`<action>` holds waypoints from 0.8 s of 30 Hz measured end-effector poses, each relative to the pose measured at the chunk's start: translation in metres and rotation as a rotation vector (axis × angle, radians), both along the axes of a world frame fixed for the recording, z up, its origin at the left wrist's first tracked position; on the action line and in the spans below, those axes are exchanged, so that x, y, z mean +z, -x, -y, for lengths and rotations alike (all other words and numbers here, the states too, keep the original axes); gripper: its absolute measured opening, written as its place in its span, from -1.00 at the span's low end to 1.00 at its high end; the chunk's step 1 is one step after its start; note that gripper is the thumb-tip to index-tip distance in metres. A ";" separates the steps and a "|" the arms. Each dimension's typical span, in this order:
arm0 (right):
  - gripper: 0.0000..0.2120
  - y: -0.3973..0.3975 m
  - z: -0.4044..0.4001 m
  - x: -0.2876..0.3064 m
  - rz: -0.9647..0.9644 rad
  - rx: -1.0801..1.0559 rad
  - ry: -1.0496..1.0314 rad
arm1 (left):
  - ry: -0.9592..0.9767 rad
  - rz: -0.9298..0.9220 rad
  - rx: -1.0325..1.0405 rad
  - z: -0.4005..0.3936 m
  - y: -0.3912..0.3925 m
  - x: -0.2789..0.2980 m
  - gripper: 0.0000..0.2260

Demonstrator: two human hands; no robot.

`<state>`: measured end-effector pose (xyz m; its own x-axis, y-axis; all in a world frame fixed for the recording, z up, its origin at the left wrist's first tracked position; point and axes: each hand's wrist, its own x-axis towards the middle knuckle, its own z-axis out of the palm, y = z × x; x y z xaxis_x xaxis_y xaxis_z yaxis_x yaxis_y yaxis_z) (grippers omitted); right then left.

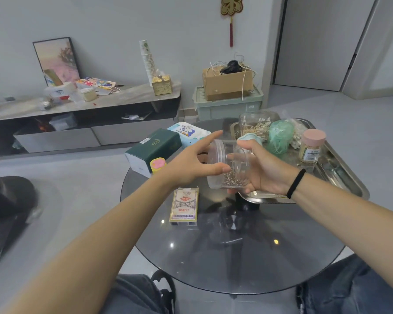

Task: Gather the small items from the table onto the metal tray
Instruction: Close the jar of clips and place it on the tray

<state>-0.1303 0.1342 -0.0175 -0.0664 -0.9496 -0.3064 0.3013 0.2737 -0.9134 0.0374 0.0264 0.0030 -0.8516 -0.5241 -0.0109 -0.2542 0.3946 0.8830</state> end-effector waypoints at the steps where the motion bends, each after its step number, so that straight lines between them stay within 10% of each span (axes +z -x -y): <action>1: -0.56 0.002 -0.003 -0.002 0.014 -0.026 0.004 | 0.030 0.014 -0.004 -0.003 0.006 0.000 -0.19; 11: -0.50 0.052 -0.034 0.002 0.088 -0.501 -0.059 | 0.136 0.065 -0.040 -0.032 0.095 -0.004 -0.15; 16: -0.67 0.080 -0.052 0.000 -0.221 -0.723 -0.212 | 0.244 0.143 -0.077 -0.036 0.146 -0.011 -0.10; 24: -0.48 0.105 -0.047 -0.018 -0.380 -0.666 -0.316 | 0.566 0.307 -0.126 -0.041 0.182 -0.024 -0.25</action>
<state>-0.2355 0.1814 -0.0358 -0.7374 -0.5479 -0.3951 0.1770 0.4077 -0.8958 -0.1450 0.0671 -0.0214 -0.9090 -0.4165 -0.0154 -0.3831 0.8203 0.4247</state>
